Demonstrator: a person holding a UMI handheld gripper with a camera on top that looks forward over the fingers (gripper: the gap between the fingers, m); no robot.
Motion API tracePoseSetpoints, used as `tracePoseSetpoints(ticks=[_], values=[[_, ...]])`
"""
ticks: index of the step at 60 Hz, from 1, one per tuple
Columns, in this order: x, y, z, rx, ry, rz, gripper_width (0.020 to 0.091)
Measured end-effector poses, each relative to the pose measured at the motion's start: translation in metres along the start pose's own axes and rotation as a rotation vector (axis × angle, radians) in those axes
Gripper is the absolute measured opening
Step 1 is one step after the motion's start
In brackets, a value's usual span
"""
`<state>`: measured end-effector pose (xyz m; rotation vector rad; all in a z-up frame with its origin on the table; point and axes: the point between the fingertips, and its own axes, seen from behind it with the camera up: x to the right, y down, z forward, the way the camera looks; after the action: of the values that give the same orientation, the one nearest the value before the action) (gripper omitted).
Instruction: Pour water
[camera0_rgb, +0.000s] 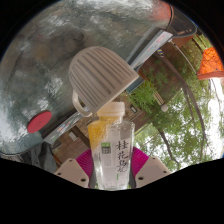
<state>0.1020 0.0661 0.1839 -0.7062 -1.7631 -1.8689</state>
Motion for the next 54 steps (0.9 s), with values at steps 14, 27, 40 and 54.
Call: tracePoseSetpoints(ticks=[14,27,40,54], values=[[0.032,0.032,-0.005,-0.08,0.117,0.574,0.0469],[-0.016,0.084,-0.006,-0.124,0.049,1.783,0.047],[-0.083,0.033,0.006,-0.036,-0.106,2.45,0.0471],[-0.128,0.014,0.021,-0.043,-0.171,2.509,0.0469]])
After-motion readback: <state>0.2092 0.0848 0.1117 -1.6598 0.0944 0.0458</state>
